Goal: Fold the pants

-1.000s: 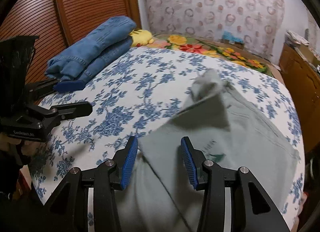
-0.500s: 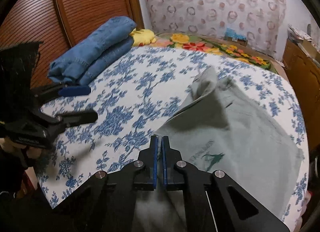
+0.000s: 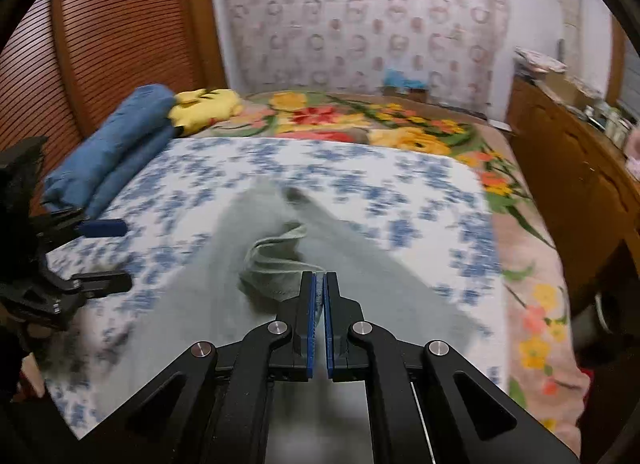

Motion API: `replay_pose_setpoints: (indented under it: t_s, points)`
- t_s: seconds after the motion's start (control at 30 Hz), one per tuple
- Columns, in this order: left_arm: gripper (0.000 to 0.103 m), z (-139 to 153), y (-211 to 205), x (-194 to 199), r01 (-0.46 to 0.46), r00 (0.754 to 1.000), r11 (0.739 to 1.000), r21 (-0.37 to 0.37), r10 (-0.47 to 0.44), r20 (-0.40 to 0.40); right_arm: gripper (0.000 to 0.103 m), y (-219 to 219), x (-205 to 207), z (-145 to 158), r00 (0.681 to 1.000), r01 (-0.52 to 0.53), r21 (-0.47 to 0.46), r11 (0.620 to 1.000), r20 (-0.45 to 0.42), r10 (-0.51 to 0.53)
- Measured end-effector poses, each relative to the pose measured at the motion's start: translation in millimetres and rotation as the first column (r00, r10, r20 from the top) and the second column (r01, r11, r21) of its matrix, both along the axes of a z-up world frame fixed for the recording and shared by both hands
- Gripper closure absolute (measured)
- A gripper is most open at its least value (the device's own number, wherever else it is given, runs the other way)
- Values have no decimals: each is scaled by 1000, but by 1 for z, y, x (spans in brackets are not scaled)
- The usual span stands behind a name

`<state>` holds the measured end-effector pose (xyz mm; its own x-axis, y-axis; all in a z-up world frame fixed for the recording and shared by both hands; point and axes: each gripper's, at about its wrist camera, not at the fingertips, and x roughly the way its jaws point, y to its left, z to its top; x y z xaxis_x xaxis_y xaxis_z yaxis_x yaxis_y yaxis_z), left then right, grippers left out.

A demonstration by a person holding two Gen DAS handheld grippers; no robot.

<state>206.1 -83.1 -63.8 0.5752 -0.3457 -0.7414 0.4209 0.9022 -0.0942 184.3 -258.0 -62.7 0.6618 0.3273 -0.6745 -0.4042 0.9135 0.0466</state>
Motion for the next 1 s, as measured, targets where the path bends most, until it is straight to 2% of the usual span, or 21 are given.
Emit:
replay_pose_setpoints:
  t_s: [0.2,0.43,0.67,0.83,1.0]
  points:
    - [24,-7,-19,11,20,999,1000,19,-19,-25,100,-16,6,-5,998,65,21,998,-1,-65]
    - [24,-13,-26,15,21,999,999,33,-20,-45,100,-25,1,-1,991,127,23,992,47,-128]
    - [24,-18,-29,14,26,998,999,41,-24,-57,100,-23,4,-12,985,171,-11,985,23,-171]
    - [24,-16,-30,12,28,998,999,38,-26,-52,100,-24,4,-3,978,205,-38,978,34,-204]
    - [24,-16,-29,9,20,999,999,37,-18,-50,100,-30,11,-7,976,219,-17,976,-1,-219]
